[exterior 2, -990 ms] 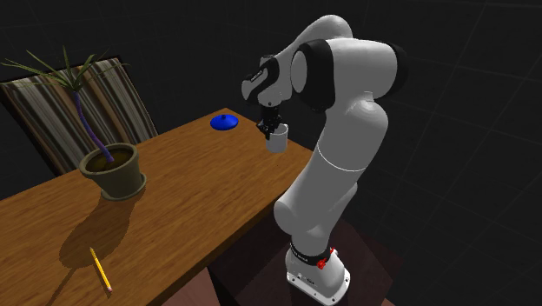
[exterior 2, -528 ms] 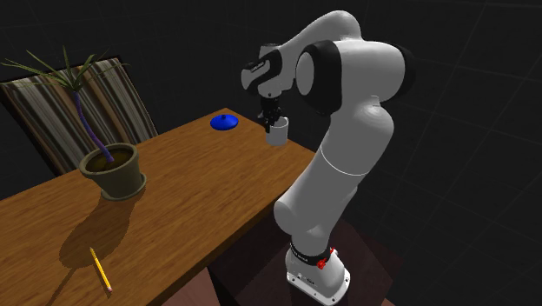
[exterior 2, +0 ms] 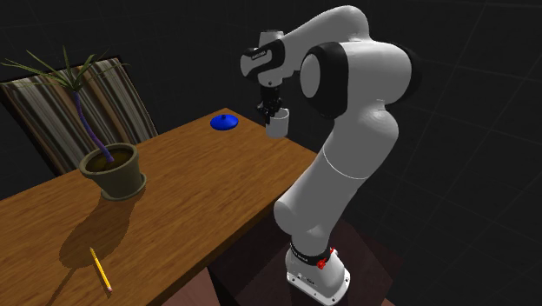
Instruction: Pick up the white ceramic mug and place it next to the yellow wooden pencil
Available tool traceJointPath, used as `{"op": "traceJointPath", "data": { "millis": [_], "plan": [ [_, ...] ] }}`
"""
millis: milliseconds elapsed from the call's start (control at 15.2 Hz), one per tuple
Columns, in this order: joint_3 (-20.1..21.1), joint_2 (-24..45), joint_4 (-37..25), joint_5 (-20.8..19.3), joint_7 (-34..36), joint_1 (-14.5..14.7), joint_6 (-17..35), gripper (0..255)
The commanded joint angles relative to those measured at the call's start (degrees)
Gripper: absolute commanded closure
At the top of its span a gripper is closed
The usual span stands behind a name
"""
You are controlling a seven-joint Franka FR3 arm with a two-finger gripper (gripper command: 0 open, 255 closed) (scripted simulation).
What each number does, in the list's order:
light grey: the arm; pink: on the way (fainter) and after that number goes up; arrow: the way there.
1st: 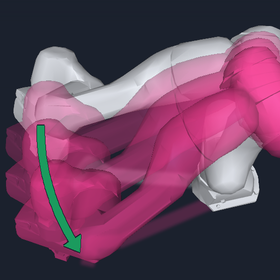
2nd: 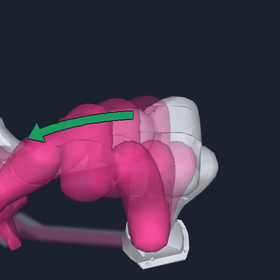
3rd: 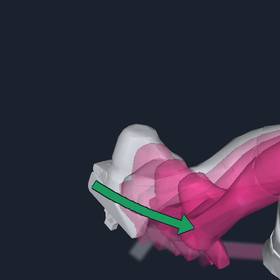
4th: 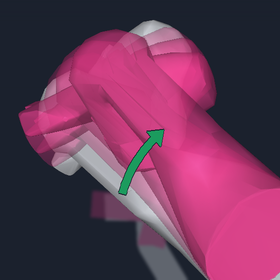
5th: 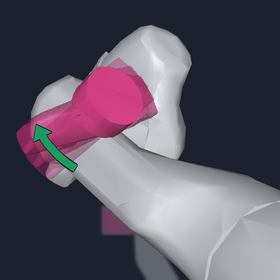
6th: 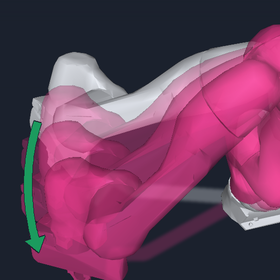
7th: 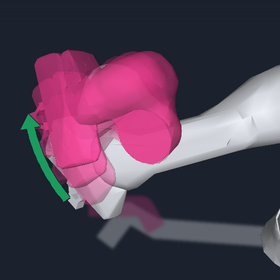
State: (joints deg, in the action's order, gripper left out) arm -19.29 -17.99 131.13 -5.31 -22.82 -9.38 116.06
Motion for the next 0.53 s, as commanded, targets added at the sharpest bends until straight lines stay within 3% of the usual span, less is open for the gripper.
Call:
{"op": "traceJointPath", "data": {
  "millis": [0,462],
  "plan": [
    [0.15,-0.34,-1.19,-0.01,0.07,0.02,-1.53,255],
    [0.63,-1.28,-5.78,0.02,0.24,0.13,-7.02,255]
  ]
}}
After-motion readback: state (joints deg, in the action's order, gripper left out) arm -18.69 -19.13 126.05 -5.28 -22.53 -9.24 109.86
